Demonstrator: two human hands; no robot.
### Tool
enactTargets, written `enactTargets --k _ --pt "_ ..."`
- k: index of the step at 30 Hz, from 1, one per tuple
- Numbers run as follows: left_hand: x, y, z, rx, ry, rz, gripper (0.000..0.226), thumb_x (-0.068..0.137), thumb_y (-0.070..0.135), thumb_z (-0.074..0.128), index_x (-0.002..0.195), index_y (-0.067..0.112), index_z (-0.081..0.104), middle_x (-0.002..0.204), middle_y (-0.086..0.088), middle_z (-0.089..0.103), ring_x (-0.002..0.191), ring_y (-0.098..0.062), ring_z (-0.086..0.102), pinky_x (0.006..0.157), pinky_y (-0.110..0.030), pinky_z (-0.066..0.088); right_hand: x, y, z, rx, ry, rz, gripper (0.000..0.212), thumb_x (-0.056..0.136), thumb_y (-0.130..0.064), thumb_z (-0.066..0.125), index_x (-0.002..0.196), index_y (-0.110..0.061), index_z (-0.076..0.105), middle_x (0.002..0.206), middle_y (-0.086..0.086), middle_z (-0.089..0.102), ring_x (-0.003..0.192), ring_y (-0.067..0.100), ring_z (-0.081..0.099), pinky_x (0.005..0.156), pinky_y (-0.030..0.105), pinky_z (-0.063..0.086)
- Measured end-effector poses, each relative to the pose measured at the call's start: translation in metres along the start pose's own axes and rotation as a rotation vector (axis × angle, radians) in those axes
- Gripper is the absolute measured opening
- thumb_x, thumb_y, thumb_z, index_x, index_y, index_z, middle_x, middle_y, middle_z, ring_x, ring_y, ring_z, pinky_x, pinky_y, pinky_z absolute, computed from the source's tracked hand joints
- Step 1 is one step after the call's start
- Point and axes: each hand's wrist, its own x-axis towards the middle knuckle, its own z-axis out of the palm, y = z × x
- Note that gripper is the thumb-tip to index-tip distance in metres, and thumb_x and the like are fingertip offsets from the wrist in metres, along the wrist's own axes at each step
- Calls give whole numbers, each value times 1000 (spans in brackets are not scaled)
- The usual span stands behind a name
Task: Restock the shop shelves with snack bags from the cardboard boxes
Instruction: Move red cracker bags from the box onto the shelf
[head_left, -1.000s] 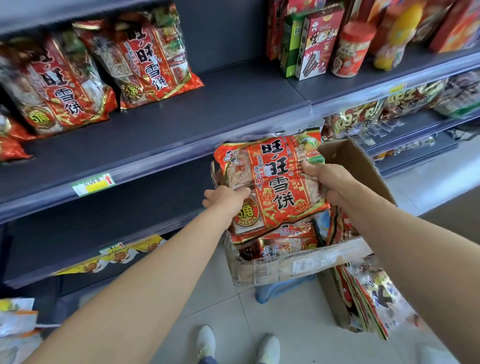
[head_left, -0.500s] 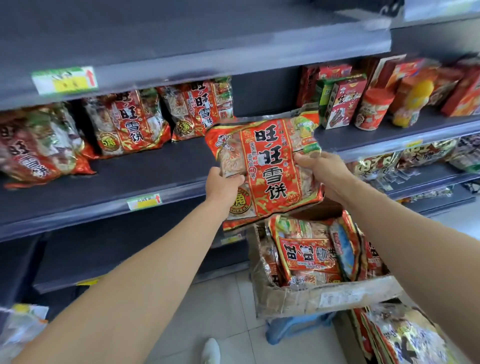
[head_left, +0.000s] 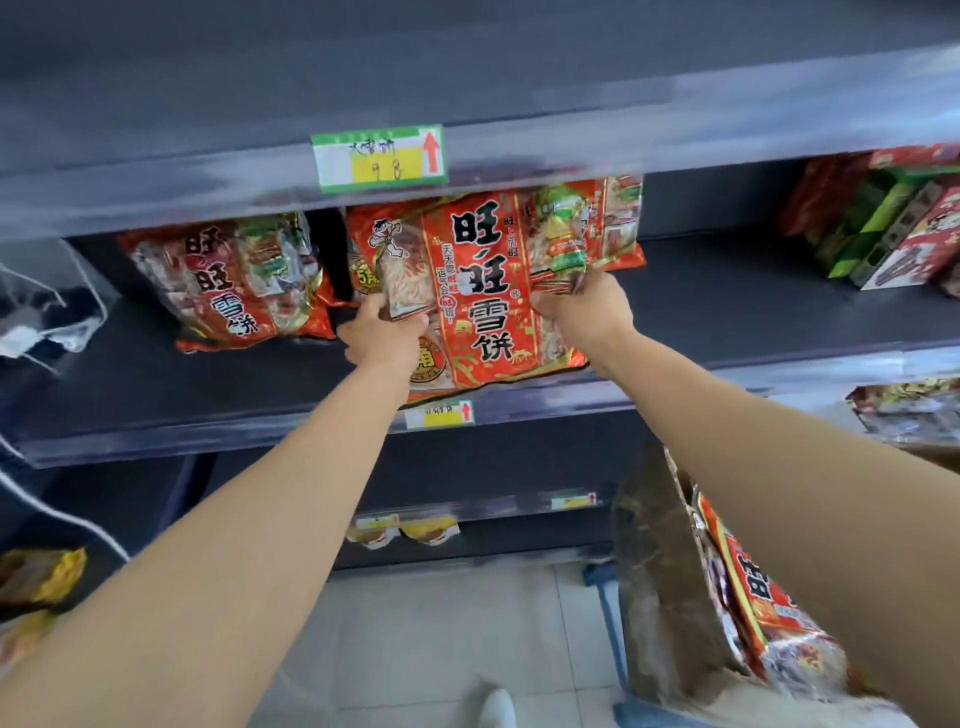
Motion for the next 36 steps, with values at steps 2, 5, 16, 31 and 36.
enactTargets --k 2,5,16,31,36 --pt "24 -2 -10 -41 -7 -3 38 84 16 70 119 25 57 128 -11 52 101 -28 62 78 -35 56 10 -11 21 -1 -1 4 51 73 -44 67 112 -12 57 109 10 65 112 33 55 91 48 50" --pt "60 1 -19 -58 -17 32 39 88 6 63 124 19 56 125 -10 56 94 -22 63 74 -31 54 30 -19 47 4 -11 34 50 83 -30 67 126 -9 51 116 9 63 109 29 58 89 43 53" --pt "142 -5 -11 -32 -112 64 54 85 4 64 133 25 51 131 -17 47 96 -19 57 91 -33 53 81 -13 110 115 -16 96 41 91 -3 54 129 -14 44 124 0 59 101 17 57 79 22 42" --pt "118 -22 17 -46 -127 -19 92 86 1 59 150 33 1 107 -8 62 67 -11 58 62 -29 55 86 4 119 -11 27 98 51 87 -13 56 135 -21 40 124 6 56 97 22 55 82 33 50" --pt "127 -20 18 -46 -110 -32 91 86 1 60 150 32 3 75 2 52 83 -22 67 62 -30 50 93 2 124 46 -40 149 63 93 -20 52 148 -27 22 126 1 60 99 19 60 76 29 49"
